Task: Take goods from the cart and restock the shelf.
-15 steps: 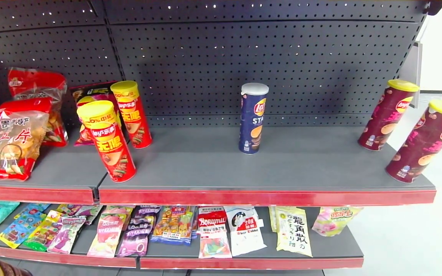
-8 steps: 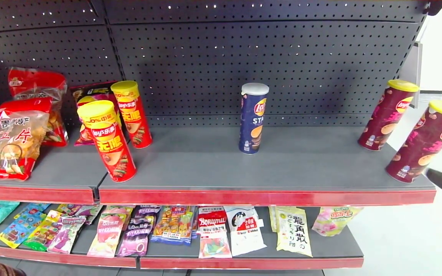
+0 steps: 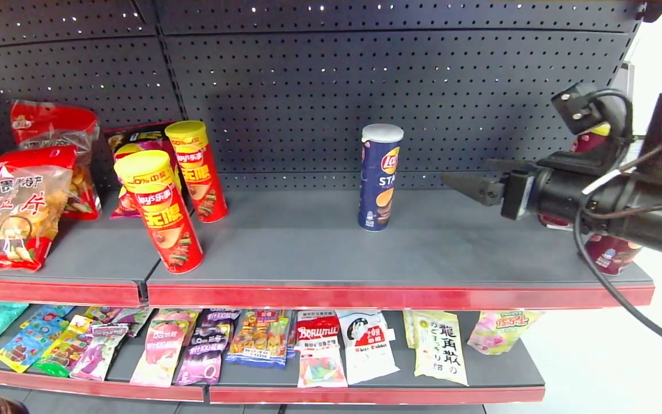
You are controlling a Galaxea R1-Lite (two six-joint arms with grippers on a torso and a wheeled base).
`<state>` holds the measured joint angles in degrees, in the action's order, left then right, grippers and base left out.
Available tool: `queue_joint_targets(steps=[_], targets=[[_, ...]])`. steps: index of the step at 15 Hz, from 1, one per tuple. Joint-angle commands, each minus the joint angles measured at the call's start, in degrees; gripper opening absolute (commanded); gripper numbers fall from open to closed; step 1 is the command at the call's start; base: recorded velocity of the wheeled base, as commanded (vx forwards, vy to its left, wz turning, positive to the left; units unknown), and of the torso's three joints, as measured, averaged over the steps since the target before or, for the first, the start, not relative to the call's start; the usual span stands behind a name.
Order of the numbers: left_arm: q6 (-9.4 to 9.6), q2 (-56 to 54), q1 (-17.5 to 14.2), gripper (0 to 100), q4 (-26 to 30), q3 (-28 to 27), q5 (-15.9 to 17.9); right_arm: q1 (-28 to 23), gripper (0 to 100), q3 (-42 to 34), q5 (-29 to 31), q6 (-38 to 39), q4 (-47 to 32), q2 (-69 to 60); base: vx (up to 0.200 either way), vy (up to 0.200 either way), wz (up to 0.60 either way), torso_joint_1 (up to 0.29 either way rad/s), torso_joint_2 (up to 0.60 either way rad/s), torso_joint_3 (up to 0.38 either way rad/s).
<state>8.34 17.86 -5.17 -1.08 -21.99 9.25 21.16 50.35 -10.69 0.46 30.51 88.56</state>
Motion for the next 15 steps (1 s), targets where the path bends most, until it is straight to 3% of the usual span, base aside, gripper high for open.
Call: queue_joint_targets(steps=[1,8,15], targets=[[0.01,-0.02,-0.02,0,0.03,0.37,0.06,0.55,100,1.95,-0.21,0.06,3.59,8.91,0.000,0.000,0.00,0.000,0.00,0.000],[0.01,-0.02,-0.02,0,1.17,0.72,0.06,0.37,100,6.69,-4.51,-0.55,6.93,17.87,0.000,0.000,0.00,0.000,0.00,0.000],[0.01,-0.11,-0.02,0,2.58,0.90,0.06,0.55,100,16.89,-6.27,-0.11,6.84,24.90,0.000,0.000,0.00,0.000,0.00,0.000]])
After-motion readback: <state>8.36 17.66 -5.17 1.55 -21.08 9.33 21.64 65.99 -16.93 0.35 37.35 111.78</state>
